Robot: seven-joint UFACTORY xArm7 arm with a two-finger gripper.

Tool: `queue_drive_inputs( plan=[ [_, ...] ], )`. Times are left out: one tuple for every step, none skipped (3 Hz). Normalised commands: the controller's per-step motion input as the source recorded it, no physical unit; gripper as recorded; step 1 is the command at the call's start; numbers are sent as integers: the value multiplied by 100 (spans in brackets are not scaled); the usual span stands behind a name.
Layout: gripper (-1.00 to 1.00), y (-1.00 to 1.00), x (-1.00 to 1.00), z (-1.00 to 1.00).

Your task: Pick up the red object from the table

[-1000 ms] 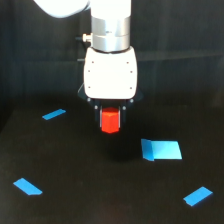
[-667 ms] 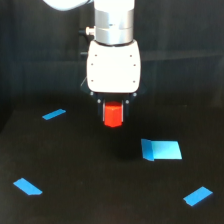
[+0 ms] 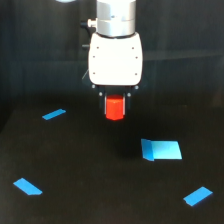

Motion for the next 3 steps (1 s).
queue_drive_inputs(
  plan=[
    [-99,1,-14,15],
    [-100,-3,-13,7],
    [-100,27,-33,19]
  ],
)
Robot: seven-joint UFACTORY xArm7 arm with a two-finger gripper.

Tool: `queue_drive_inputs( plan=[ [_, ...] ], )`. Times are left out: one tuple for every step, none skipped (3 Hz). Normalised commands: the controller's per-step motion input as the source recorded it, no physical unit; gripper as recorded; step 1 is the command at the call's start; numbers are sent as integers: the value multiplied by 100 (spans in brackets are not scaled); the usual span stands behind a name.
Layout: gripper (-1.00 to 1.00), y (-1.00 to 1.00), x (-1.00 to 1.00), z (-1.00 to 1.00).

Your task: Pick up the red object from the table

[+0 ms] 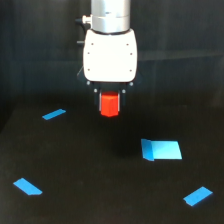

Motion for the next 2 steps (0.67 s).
queue_drive_inputs(
  plan=[
    [-95,9,-25,19],
    [-100,28,-17,6]
  ],
)
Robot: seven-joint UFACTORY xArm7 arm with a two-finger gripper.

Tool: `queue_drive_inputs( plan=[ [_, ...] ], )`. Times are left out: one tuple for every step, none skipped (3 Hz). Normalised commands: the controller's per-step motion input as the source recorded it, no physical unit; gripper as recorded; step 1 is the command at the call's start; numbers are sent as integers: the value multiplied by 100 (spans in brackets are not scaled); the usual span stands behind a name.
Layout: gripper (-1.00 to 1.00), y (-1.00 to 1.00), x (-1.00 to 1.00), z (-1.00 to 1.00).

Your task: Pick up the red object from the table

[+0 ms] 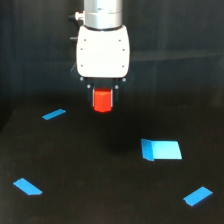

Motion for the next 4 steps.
queue_drive_inputs(
  plan=[
    [-96,41,-10,6],
    [-100,22,-11,18],
    [-93,0,-7,1],
    [-98,0,-1,-4]
  ],
)
